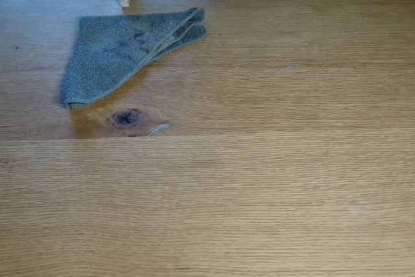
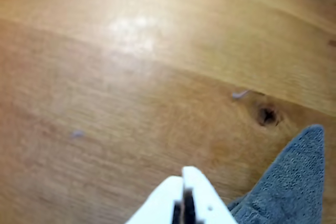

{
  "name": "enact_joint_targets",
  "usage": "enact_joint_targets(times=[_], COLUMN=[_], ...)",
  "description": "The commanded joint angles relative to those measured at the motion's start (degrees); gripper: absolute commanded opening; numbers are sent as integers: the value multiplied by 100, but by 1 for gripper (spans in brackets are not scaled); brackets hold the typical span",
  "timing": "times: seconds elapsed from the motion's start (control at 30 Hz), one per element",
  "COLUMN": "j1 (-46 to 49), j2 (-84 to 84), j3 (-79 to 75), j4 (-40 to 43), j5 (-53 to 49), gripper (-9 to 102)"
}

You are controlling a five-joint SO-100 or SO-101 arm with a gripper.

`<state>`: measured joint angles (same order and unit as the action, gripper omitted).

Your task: Clean the area in front of the robot

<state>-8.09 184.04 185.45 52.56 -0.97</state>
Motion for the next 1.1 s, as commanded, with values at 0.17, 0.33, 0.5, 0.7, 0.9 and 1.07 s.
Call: enact_joint_targets(times=[0.17,0.33,0.5,0.7,0.9,1.07], j1=[123,387,949,1661,2848,3867], j2=[-3243,-4157,-4623,-4852,-5335,-6557], j3=[-2171,-3568,-4412,-4808,-4887,-4799], j4=[-62,527,765,844,747,220], j5=[1187,2004,2232,2065,1811,1380], gripper=[0,0,0,5,26,35])
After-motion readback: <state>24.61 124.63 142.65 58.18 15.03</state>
